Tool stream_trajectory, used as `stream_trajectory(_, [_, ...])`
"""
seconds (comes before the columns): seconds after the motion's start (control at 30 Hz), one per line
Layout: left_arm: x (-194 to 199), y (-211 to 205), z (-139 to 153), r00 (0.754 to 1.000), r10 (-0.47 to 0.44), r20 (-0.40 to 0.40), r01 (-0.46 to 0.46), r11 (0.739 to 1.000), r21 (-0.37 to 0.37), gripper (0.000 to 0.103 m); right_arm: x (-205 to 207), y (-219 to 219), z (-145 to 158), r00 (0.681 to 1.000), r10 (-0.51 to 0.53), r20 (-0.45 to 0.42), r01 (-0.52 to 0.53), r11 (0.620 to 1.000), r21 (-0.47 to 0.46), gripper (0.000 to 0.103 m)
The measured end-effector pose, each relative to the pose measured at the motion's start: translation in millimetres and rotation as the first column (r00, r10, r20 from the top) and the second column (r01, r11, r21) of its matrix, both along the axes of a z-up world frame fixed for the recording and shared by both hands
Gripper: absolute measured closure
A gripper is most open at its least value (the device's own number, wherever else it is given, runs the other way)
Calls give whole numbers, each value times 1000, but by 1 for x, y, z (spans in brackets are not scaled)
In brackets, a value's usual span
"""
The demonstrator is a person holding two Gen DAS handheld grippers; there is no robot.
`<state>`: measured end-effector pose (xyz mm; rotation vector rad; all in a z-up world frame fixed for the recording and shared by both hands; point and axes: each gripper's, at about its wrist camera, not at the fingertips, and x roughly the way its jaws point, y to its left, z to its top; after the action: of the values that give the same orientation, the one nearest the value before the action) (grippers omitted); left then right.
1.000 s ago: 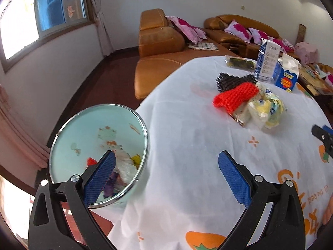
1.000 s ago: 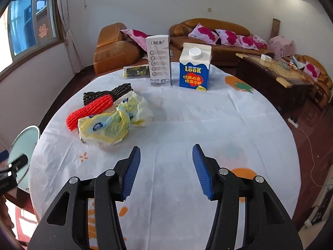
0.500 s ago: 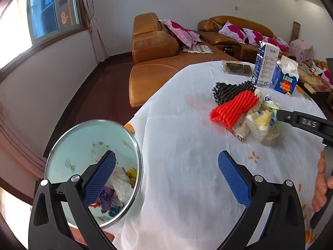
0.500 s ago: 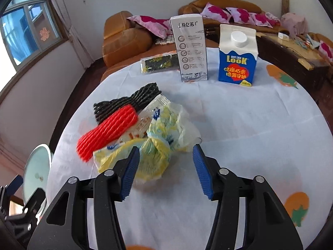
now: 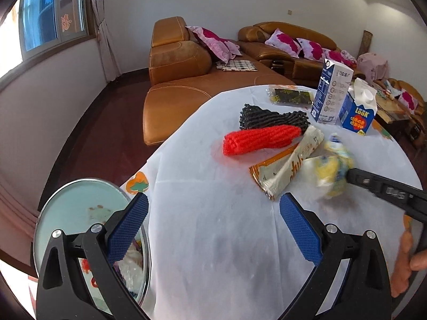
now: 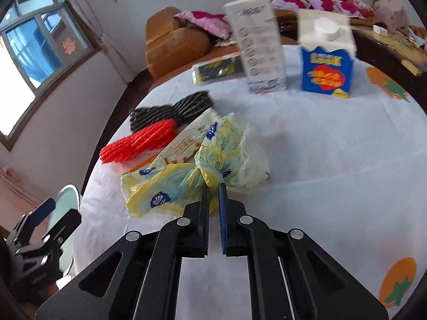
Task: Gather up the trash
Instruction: 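Grasp the yellow-blue plastic bag with the right gripper while the left grasps the red foam net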
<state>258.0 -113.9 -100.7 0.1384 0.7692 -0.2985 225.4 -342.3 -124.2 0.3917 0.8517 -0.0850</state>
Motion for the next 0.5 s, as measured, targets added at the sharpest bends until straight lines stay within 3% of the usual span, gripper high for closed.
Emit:
stream_trajectory(0.13, [9,-3,1,1000,2,8,-2,1000,4,6,-17,-17,19,998,-48,48,52,995,-84,95])
stream_trajectory(0.3, [31,-14,5,998,-54,25,54,998,-22,6,-39,-41,36,989,-112,92,132,960,-247,95])
stream_trajectory(0.4, [53,-32,4,994,-108,25,109,994,-31,7,-53,-55,35,987,-136,86,153,955,-255,95])
stream_trajectory(0.5, [72,-55,-8,984,-178,3,178,984,16,19,-60,-61,28,986,-150,67,162,956,-246,95])
